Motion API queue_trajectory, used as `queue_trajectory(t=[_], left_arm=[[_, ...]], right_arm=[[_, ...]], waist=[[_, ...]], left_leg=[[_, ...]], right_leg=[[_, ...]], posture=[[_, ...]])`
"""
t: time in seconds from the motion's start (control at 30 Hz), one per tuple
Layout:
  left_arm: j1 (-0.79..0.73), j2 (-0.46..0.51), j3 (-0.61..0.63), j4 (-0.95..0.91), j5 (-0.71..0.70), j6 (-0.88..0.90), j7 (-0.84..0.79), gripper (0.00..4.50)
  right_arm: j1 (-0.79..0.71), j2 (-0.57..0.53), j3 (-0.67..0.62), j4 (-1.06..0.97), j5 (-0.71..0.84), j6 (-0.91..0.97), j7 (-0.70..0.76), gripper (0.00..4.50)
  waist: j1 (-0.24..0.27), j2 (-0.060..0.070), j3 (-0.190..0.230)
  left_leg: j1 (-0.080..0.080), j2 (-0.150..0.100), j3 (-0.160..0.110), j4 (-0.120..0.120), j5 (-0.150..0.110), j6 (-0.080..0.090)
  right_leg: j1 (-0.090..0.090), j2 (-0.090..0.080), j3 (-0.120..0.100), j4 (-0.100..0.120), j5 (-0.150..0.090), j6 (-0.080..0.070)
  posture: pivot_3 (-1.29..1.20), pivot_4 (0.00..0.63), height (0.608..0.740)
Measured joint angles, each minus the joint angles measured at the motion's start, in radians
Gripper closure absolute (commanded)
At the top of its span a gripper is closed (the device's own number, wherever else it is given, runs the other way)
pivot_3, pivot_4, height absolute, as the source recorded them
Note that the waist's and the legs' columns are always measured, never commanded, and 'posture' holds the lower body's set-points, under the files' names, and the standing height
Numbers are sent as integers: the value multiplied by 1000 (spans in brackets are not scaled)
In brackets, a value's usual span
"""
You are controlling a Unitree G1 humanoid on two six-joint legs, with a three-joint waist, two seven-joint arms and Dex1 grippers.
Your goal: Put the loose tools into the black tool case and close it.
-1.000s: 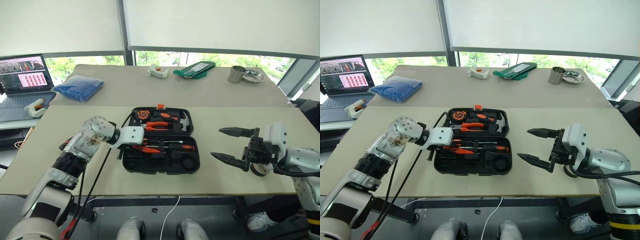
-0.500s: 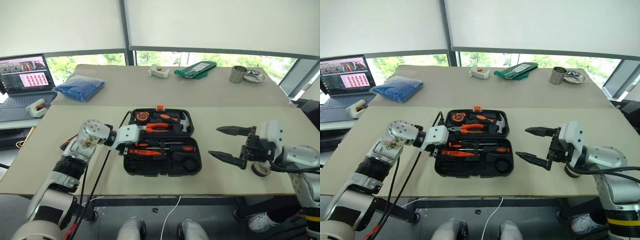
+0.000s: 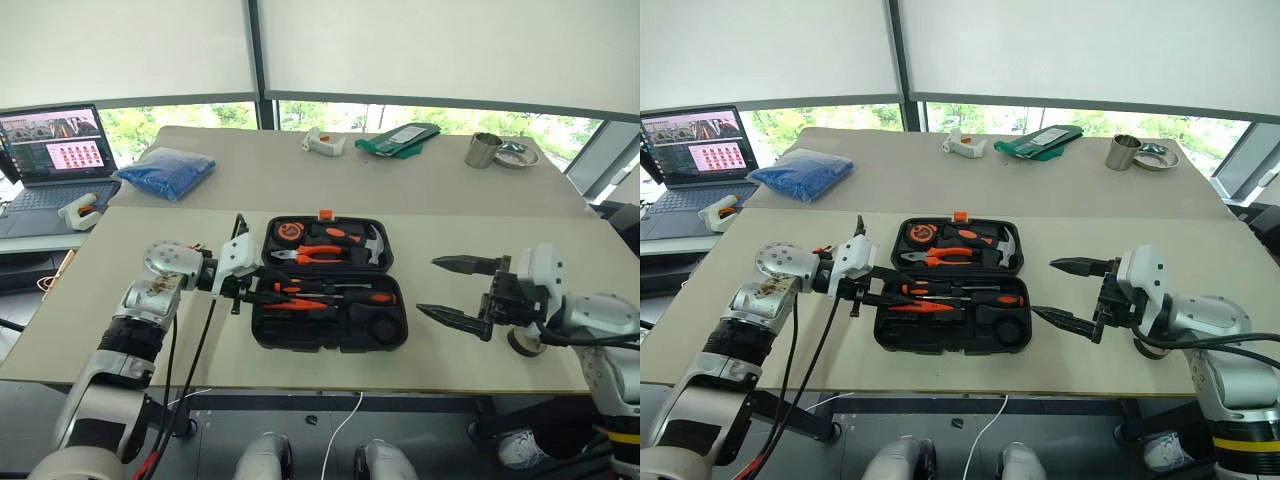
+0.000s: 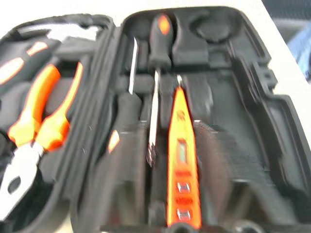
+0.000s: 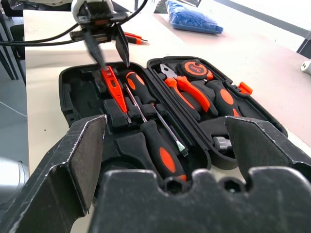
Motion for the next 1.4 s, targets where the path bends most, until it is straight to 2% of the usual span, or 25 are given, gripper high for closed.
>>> queue_trajectory(t=[0.03,0.5,0.9,1.07,1.2,1.23,1.4], left_arm=[[5,-4,0,-1,0,0,6,4382],[60,-37,-33,0,63,-18,90,4382],[80,-28,-28,2,75,-53,106,4382],[129,-42,16,1,37,-102,127,4382],[176,-53,112,-31,-95,-64,105,4382],[193,-33,149,-71,-150,-25,92,3881],[366,120,336,-242,-269,95,114,2170]], right_arm=[[0,1,0,0,0,-1,0,0],[27,10,0,10,-2,-9,-5,0],[27,10,-2,-21,10,-7,-21,0],[27,53,-6,-21,11,-25,-31,0],[43,111,-22,-22,12,-87,-47,0],[46,123,-27,-22,14,-97,-50,0],[108,170,-25,-59,19,-129,-52,0]], waist=[[0,0,0],[1,0,0],[0,1,-1],[0,1,-1],[-1,0,0],[-2,0,0],[-15,1,0]], left_leg=[[0,0,0,0,0,0],[0,0,0,0,0,0],[2,0,0,0,-1,-2],[2,1,0,0,-3,-6],[0,1,0,0,-2,-4],[0,1,0,0,-2,-3],[3,2,0,-2,-2,-3]], right_leg=[[0,0,0,0,0,0],[0,0,0,0,0,0],[1,0,0,0,0,-1],[1,0,0,0,-1,-2],[0,0,0,0,2,2],[0,0,0,0,2,2],[0,0,0,0,1,1]], posture=[[0,150,740],[0,150,740],[0,150,740],[0,150,740],[0,150,740],[0,150,740],[0,150,740]])
